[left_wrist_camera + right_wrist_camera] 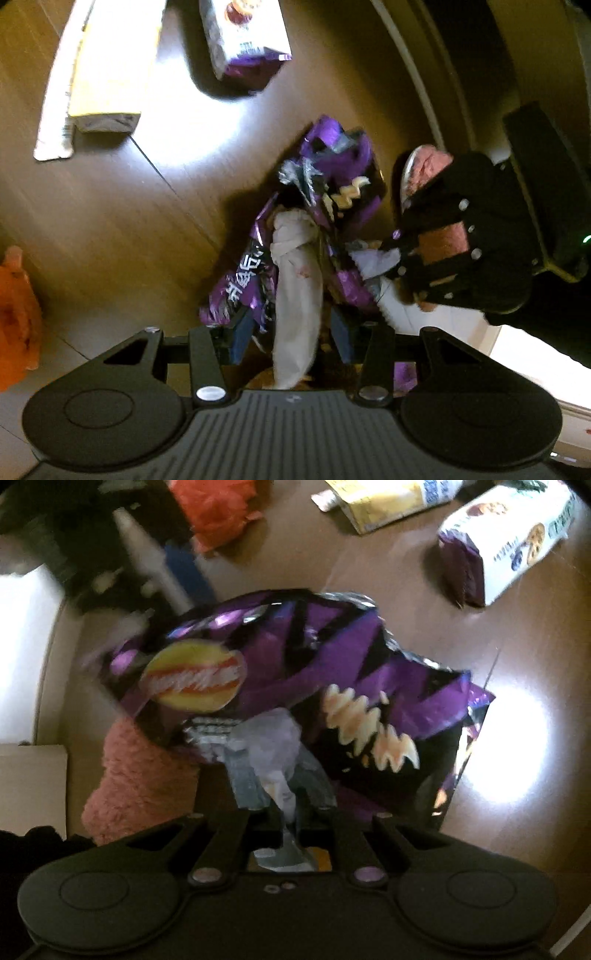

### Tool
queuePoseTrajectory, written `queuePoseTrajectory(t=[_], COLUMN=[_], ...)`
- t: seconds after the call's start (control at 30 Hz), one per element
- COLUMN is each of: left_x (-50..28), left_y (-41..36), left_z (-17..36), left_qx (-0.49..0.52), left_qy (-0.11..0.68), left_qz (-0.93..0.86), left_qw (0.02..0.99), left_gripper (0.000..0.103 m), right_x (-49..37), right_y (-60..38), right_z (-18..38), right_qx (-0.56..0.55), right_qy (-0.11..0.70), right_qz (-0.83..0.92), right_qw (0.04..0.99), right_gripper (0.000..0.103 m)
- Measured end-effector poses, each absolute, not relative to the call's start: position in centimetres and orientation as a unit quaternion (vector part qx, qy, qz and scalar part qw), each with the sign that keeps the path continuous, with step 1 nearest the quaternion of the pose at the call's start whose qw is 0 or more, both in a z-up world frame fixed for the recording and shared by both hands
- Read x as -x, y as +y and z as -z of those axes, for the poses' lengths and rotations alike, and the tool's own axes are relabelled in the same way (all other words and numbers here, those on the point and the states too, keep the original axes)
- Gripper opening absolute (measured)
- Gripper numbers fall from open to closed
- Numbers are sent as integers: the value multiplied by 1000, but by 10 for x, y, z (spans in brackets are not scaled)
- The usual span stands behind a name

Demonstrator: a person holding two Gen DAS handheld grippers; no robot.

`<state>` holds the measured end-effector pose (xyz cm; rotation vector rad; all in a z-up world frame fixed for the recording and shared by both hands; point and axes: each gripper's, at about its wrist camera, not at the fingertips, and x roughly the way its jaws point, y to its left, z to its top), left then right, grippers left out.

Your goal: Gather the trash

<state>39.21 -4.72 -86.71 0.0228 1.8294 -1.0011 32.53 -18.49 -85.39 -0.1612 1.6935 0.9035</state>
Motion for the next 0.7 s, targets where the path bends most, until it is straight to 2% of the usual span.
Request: queuePoseTrajectory(t=[0.13, 0.3, 0.37, 0.47, 0.7], left_x=[-381, -374, -372, -371, -366], left_y=[-58, -74, -76, -70, -41], left_z=[879, 887, 892, 891, 852], left_qx=[-7, -22, -21, -8, 27], left_qy=[767, 770, 775, 781, 772], left_qz=[404, 374, 361, 337, 275], left_qw=[499, 517, 518, 525, 573], left_gripper=[44, 26, 15, 7, 4], right_x=[-327, -331, -331, -330, -340], right_y=[-187, -184, -181, -181, -194], right_z=[856, 861, 863, 864, 845], right_qx=[71, 68, 69, 73, 46], right_qy=[723, 728, 729, 730, 725], right_qz=[-382, -373, -371, -368, -354], right_qw=[571, 571, 572, 572, 589], right_gripper=[6, 5, 5, 5, 5])
